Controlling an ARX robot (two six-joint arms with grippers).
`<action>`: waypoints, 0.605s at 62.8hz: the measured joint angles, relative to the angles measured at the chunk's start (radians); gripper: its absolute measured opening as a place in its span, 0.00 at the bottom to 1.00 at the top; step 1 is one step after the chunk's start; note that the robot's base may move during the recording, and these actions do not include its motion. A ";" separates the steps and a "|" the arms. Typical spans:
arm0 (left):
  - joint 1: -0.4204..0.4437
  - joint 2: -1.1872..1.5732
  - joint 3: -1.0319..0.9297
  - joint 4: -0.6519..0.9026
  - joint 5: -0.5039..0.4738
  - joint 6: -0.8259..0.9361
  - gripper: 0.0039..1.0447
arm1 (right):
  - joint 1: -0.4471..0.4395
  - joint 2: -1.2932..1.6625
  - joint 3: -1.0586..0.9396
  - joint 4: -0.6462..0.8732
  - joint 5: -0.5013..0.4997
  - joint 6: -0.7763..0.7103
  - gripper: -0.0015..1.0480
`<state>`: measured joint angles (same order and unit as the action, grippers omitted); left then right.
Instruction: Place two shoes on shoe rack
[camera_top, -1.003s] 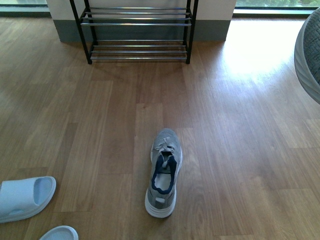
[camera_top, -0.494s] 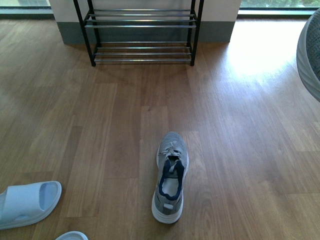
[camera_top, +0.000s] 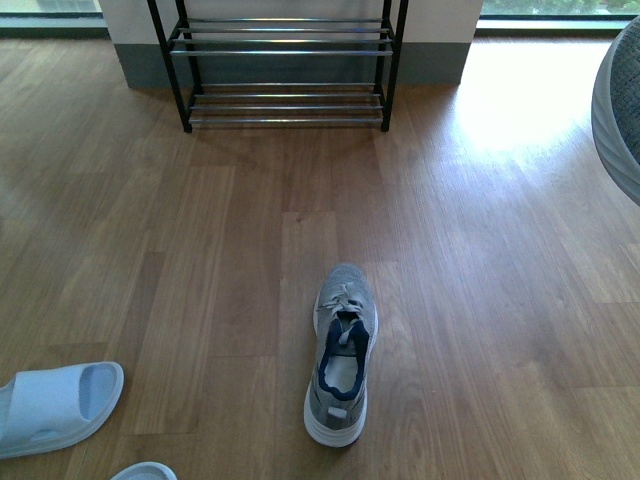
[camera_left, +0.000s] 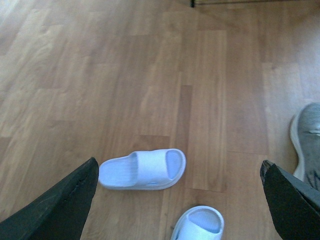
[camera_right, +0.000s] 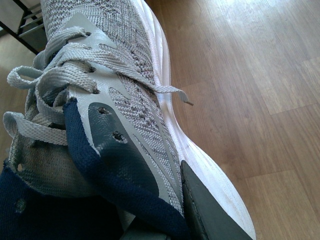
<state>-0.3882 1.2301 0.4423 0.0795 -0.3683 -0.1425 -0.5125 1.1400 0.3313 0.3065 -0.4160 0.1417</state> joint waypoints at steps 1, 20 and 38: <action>-0.005 0.029 0.011 0.010 0.003 0.002 0.91 | 0.000 0.000 0.000 0.000 0.000 0.000 0.01; -0.110 0.743 0.348 0.105 0.097 0.005 0.91 | 0.000 0.000 0.000 0.000 0.000 0.000 0.01; -0.198 1.195 0.709 0.089 0.219 -0.043 0.91 | 0.000 0.000 0.000 0.000 0.000 0.000 0.01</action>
<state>-0.5861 2.4248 1.1515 0.1680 -0.1493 -0.1852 -0.5129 1.1400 0.3313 0.3065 -0.4160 0.1417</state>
